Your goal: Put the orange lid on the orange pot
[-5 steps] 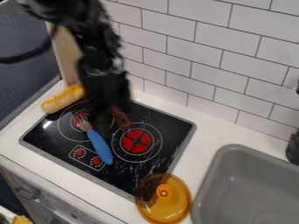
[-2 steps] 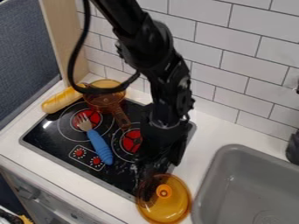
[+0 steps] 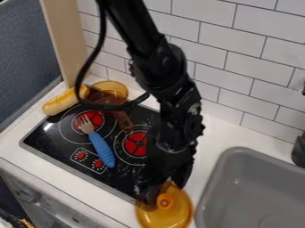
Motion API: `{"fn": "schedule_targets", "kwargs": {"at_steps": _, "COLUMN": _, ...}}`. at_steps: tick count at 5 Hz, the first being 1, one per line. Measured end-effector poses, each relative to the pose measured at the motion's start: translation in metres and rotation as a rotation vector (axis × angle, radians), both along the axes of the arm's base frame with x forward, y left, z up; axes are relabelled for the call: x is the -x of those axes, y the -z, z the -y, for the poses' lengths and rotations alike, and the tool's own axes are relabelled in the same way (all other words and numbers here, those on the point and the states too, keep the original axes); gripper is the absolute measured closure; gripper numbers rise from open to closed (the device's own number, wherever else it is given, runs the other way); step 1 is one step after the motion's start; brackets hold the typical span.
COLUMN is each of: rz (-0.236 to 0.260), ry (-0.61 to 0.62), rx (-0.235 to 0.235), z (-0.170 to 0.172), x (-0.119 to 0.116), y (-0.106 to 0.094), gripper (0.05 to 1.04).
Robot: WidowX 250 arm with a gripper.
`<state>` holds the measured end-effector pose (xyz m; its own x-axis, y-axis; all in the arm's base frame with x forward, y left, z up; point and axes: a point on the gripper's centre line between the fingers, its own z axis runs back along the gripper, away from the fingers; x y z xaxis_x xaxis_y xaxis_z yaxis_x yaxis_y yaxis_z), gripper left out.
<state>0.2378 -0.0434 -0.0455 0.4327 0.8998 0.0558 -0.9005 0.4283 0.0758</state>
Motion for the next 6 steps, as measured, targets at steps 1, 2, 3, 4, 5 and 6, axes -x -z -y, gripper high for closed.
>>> {"fn": "schedule_targets", "kwargs": {"at_steps": 1, "rz": -0.004, "ry": 0.001, "rx": 0.020, "z": 0.002, "x": 0.005, "y": 0.001, "gripper": 0.083}}
{"fn": "schedule_targets", "kwargs": {"at_steps": 2, "rz": -0.002, "ry": 0.034, "rx": 0.024, "z": 0.007, "x": 0.009, "y": 0.001, "gripper": 0.083}}
{"fn": "schedule_targets", "kwargs": {"at_steps": 3, "rz": 0.017, "ry": 0.027, "rx": 0.032, "z": 0.007, "x": 0.015, "y": -0.006, "gripper": 0.083}}
{"fn": "schedule_targets", "kwargs": {"at_steps": 4, "rz": 0.048, "ry": 0.029, "rx": 0.058, "z": 0.009, "x": 0.016, "y": -0.016, "gripper": 0.083}}
{"fn": "schedule_targets", "kwargs": {"at_steps": 5, "rz": 0.056, "ry": 0.039, "rx": 0.068, "z": 0.010, "x": 0.016, "y": -0.016, "gripper": 0.083}}
{"fn": "schedule_targets", "kwargs": {"at_steps": 6, "rz": 0.017, "ry": 0.068, "rx": 0.063, "z": 0.016, "x": 0.017, "y": -0.001, "gripper": 0.083}}
